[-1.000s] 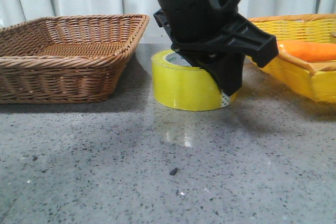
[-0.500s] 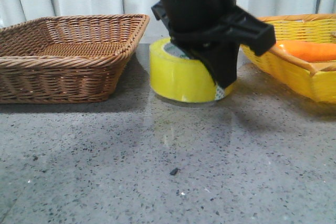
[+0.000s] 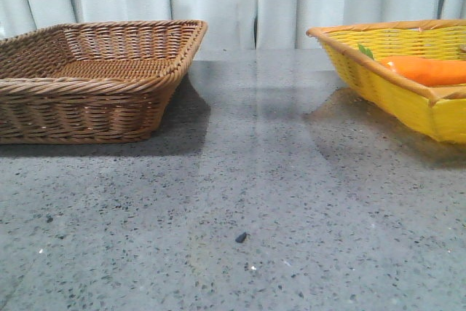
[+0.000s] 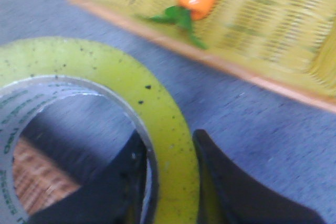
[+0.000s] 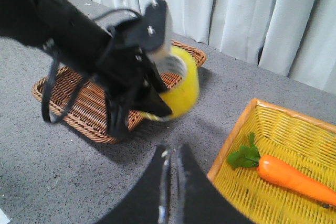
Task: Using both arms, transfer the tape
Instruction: 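Lift the tape with the left gripper and carry it over the brown basket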
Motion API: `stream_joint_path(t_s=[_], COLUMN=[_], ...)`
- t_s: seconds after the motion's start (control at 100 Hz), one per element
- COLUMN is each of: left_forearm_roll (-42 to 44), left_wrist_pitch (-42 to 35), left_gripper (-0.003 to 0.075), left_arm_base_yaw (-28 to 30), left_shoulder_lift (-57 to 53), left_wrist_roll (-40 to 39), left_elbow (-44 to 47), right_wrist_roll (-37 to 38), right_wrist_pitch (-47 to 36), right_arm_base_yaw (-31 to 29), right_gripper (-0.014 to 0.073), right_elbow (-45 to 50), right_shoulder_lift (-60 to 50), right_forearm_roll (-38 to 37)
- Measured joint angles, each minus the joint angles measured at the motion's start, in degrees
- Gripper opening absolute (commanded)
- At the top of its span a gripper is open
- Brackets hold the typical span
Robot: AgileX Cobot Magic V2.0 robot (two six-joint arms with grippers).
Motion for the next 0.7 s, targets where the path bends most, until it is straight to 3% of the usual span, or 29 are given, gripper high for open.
stream_joint_path(t_s=[0.29,0.7], left_forearm_roll=[-1.5,-3.92], left_wrist_pitch=[5.5,-2.47], left_gripper=[-0.002,-0.002], left_arm_base_yaw=[10.87,17.54], left_shoulder_lift=[-1.09,-1.09], left_wrist_roll=[0.0,0.09], left_elbow=[1.41,14.57], right_wrist_roll=[0.0,0.0], right_wrist_pitch=[0.13,0.13], right_arm_base_yaw=[0.0,0.0], right_gripper=[-0.0073,-0.0073], right_elbow=[0.0,0.0], right_shoulder_lift=[0.0,0.0], right_forearm_roll=[0.0,0.0])
